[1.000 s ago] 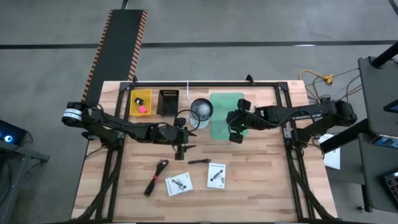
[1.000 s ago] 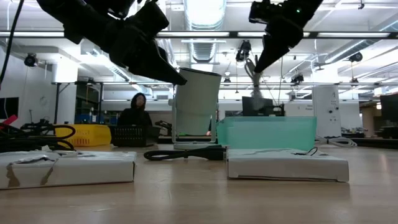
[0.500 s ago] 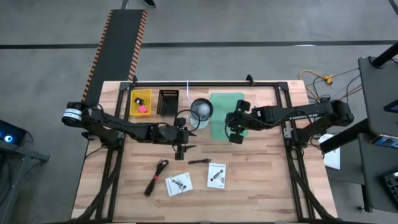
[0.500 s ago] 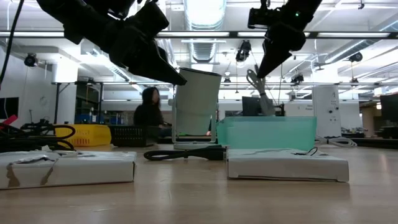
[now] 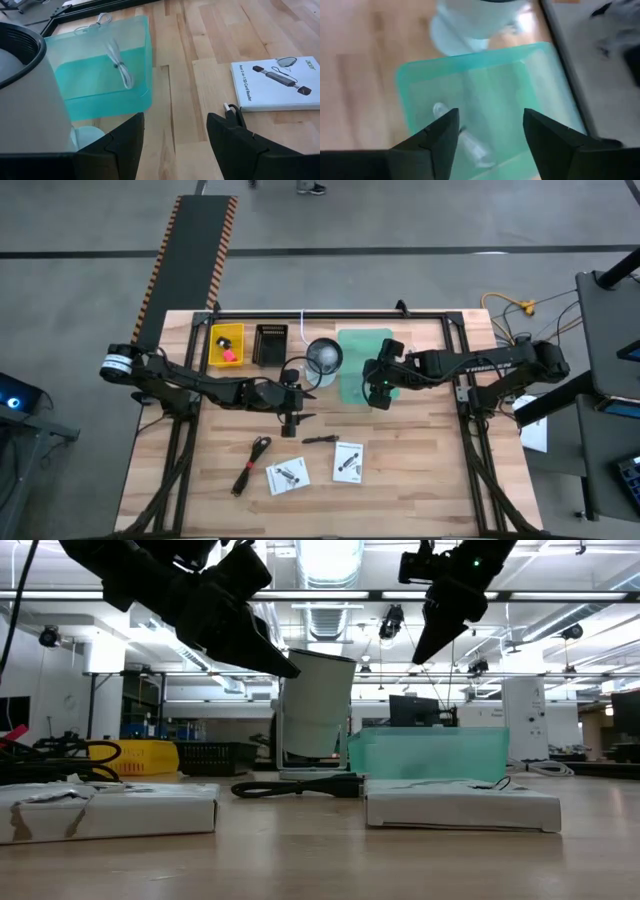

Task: Pick and place items into bin
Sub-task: Put the white charger cable into the green bin

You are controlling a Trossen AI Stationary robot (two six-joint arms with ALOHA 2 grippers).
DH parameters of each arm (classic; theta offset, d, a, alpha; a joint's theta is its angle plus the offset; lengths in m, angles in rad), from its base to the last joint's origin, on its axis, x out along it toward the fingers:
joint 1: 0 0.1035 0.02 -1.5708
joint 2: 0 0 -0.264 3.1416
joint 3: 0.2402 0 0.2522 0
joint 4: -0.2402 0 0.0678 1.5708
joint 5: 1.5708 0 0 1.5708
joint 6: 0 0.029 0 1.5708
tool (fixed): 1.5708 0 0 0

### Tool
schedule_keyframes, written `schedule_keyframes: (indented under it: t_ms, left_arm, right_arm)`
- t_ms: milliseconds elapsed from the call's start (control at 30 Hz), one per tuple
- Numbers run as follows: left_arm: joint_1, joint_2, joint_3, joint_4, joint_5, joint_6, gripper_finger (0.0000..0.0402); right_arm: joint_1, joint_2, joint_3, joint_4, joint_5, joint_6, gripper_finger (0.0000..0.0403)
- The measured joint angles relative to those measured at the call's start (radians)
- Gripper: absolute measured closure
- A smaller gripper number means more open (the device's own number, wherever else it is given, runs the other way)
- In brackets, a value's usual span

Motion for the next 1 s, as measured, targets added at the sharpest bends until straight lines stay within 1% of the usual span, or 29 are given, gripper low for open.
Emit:
schedule_keyframes:
  t_ms: [100,133,267,500,633,833,1000]
  left_arm:
    - [0.0,0.0,0.0,0.0,0.0,0.0,0.0202]
    - [0.0,0.0,0.0,0.0,0.0,0.0,0.0202]
    - [0.0,0.0,0.0,-0.001,0.0,0.0,0.0202]
    - [0.0,0.0,0.0,-0.007,0.0,-0.001,0.0202]
    - [0.0,0.0,0.0,-0.007,0.0,-0.001,0.0202]
    - [0.0,0.0,0.0,-0.006,0.0,-0.001,0.0202]
    - [0.0,0.0,0.0,-0.006,0.0,-0.001,0.0202]
  right_arm:
    - [0.0,-0.007,0.0,-0.028,0.091,0.058,0.0188]
    - [-0.001,-0.012,0.0,-0.041,0.101,0.075,0.0187]
    - [-0.018,-0.038,0.0,-0.097,0.095,0.128,0.0193]
    - [-0.1,-0.089,-0.005,-0.268,0.081,0.185,0.0199]
    - [-0.182,-0.105,-0.008,-0.359,0.039,0.185,0.0199]
    - [-0.346,-0.106,-0.012,-0.421,0.024,0.13,0.0199]
    - [-0.499,-0.104,-0.017,-0.405,-0.08,0.036,0.0199]
